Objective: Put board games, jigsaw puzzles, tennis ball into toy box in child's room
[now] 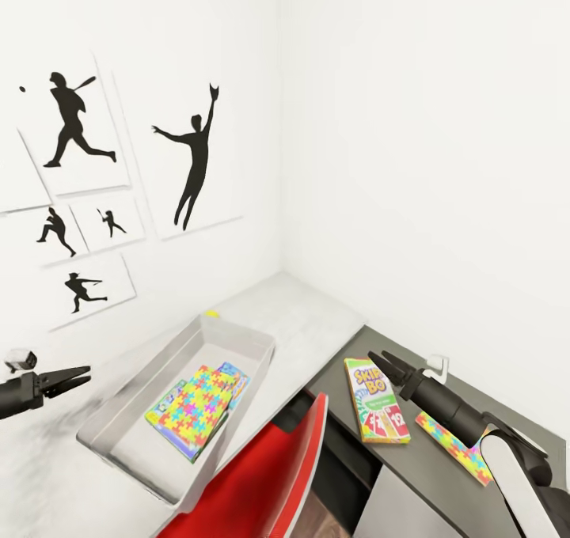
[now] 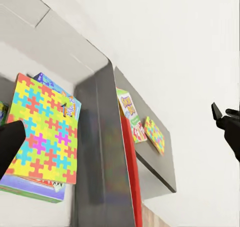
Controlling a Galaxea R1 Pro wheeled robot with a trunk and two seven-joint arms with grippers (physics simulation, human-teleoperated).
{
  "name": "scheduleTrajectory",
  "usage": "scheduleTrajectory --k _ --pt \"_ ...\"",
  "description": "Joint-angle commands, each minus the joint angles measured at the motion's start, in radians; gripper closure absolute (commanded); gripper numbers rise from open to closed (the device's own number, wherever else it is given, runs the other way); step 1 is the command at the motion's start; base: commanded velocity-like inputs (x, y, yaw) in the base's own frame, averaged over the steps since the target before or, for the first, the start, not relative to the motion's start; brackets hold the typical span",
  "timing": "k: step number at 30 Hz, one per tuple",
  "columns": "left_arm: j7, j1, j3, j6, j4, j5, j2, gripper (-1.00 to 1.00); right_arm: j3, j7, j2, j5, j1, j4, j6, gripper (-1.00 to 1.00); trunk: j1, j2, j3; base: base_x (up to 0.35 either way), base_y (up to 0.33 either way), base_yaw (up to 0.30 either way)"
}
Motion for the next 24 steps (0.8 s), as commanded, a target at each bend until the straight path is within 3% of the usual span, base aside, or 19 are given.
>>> scheduleTrajectory --k 1,5,10,17,24 --pt "-0.004 0.005 0.015 0.009 -0.001 0.002 0.001 -1.00 -0.001 0.001 0.000 -0.008 -0.001 0.000 0.009 -1.00 0.000 -0.002 -0.001 -0.131 0.000 -0.110" --pt "-0.004 0.018 0.053 0.003 -0.004 0.009 0.004 -1.00 -0.001 -0.001 0.003 -0.008 -0.001 0.000 0.009 -1.00 0.000 -0.002 0.005 -0.220 0.000 -0.108" --pt "-0.004 0.024 0.070 0.000 -0.016 0.012 0.005 -1.00 0.001 -0.010 0.006 -0.007 -0.001 0.000 0.008 -1.00 0.000 -0.002 0.008 -0.213 0.000 -0.038" --pt "-0.004 0.024 0.074 -0.001 -0.035 0.012 0.002 -1.00 0.004 -0.013 0.008 -0.007 -0.001 0.000 0.008 -1.00 0.000 -0.002 0.008 -0.033 -0.017 -0.004" --pt "-0.004 0.024 0.073 -0.001 -0.044 0.012 -0.001 -1.00 0.004 -0.013 0.008 -0.007 -0.001 0.001 0.008 -1.00 0.000 -0.002 0.011 -0.004 -0.215 -0.051"
